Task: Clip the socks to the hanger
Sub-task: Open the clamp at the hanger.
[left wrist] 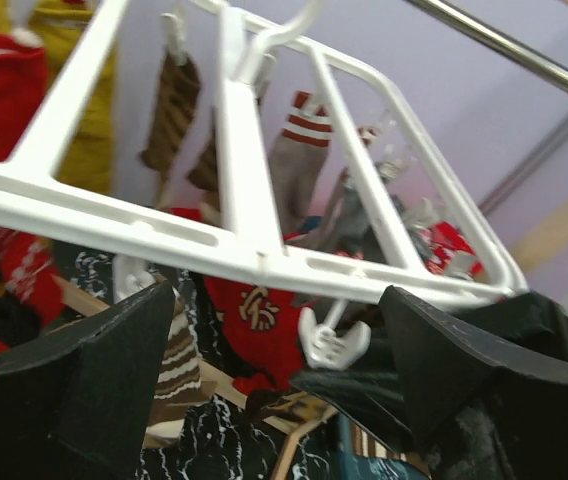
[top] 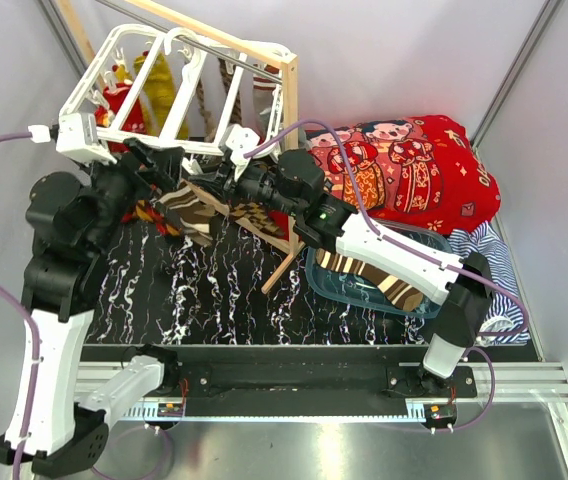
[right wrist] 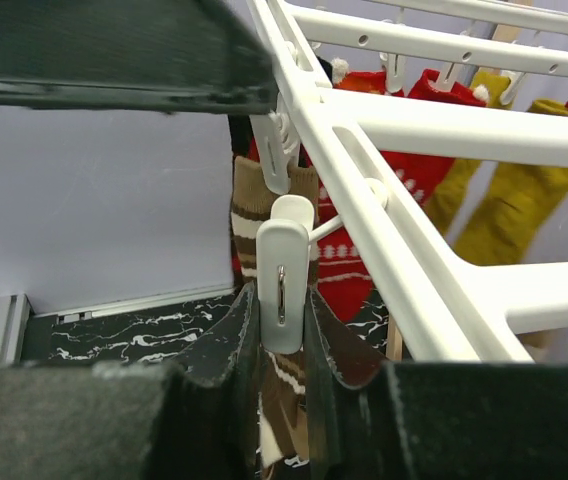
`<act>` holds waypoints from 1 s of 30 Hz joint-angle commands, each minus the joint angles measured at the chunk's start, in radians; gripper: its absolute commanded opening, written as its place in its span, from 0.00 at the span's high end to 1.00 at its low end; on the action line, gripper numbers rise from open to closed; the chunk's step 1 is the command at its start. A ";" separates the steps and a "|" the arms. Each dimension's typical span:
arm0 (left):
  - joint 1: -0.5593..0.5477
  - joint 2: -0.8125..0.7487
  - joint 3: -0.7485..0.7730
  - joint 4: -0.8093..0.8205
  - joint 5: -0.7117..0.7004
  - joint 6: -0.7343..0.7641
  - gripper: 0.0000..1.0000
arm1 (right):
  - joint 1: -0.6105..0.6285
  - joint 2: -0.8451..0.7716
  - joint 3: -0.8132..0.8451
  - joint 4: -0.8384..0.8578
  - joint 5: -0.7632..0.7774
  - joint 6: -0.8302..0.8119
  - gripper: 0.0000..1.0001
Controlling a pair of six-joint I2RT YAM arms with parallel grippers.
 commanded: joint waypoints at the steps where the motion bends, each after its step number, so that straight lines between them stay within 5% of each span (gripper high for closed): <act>1: -0.029 -0.037 0.026 -0.010 0.153 -0.023 0.11 | 0.030 0.019 0.040 -0.048 -0.094 0.002 1.00; 6: -0.043 -0.062 0.000 -0.023 0.218 -0.044 0.11 | 0.028 0.022 0.045 -0.052 -0.096 0.005 1.00; 30: -0.029 0.016 -0.076 0.036 0.104 -0.077 0.35 | 0.030 0.016 0.045 -0.045 -0.125 0.032 1.00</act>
